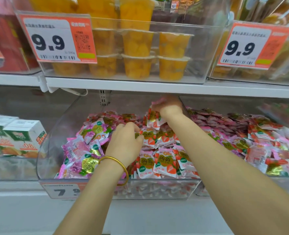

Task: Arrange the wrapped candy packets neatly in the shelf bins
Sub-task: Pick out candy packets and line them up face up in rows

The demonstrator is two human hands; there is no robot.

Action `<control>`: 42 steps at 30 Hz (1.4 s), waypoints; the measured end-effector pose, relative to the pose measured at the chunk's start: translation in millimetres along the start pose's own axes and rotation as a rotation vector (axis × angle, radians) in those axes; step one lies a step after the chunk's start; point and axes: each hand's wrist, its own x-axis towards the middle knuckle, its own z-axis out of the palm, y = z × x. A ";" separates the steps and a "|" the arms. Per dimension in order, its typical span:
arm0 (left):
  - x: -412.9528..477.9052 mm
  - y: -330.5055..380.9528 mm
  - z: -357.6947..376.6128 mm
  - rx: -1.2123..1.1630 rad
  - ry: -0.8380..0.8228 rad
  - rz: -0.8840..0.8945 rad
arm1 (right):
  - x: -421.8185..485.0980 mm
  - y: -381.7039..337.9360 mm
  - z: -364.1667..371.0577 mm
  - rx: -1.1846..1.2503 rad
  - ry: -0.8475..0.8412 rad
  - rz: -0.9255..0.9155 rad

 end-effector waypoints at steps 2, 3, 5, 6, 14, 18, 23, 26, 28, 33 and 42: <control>3.7 1.5 3.1 -0.001 -0.017 -0.001 | 17.6 1.2 8.7 -0.011 0.021 -0.016; 5.1 2.5 5.1 -0.002 -0.023 -0.001 | 22.4 4.8 12.7 -0.019 0.020 -0.016; 7.5 4.6 8.2 -0.012 -0.038 -0.006 | 24.2 14.3 18.6 -0.138 0.028 -0.013; 8.8 5.3 9.2 -0.010 -0.042 -0.004 | 24.0 19.3 21.7 -0.246 0.047 -0.020; 14.8 2.3 6.1 -0.033 0.013 -0.005 | -8.6 31.8 30.2 -0.742 0.064 -0.448; 7.4 -5.2 -8.8 -0.056 0.117 -0.004 | -10.0 42.0 30.5 -0.876 -0.146 -0.252; -3.5 -39.7 -53.6 -0.005 0.362 -0.045 | -27.2 18.2 33.8 -0.714 -0.015 -0.451; -6.2 -61.8 -73.0 0.039 0.440 -0.133 | -34.8 -12.8 48.4 -0.276 -0.194 -0.453; -10.3 -68.8 -77.1 0.061 0.429 -0.151 | -34.2 -26.1 61.3 -0.234 -0.287 -0.428; -13.7 -76.5 -74.9 0.049 0.366 -0.111 | -24.1 -37.8 87.9 -0.543 -0.485 -0.567; -10.2 -73.1 -69.6 -0.002 0.341 -0.083 | -26.3 -32.1 82.2 -0.674 -0.262 -0.790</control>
